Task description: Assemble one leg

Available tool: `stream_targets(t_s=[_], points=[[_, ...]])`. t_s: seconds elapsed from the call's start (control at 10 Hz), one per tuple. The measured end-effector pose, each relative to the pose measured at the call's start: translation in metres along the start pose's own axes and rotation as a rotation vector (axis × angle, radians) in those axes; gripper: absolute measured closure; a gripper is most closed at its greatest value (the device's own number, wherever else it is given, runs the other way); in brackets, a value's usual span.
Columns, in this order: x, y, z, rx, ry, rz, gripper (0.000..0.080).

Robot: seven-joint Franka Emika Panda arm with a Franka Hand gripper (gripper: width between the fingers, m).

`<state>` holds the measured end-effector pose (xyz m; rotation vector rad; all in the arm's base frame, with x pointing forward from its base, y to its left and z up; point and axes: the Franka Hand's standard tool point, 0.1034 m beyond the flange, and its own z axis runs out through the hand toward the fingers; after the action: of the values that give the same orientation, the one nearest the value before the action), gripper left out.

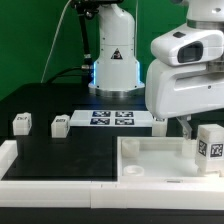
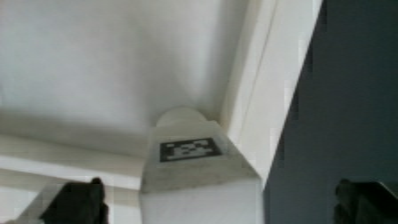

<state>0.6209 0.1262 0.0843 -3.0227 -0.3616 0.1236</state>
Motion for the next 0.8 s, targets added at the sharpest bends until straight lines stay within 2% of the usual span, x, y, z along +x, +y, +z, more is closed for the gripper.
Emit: stream_targets(t_s=[0.2,0.4,0.5,0.8], points=[[-0.0001,0.0013,0.0034,-0.002,0.013,-0.01,0.0151],[0.0005,0.0012,0.0035,-0.003,0.018,-0.013,0.0423],[0.0006,0.0031,0.0033,-0.005,0.018,-0.011,0.0492],[0.0002,0.0072,0.0032,-0.008,0.018,-0.003,0.0498]])
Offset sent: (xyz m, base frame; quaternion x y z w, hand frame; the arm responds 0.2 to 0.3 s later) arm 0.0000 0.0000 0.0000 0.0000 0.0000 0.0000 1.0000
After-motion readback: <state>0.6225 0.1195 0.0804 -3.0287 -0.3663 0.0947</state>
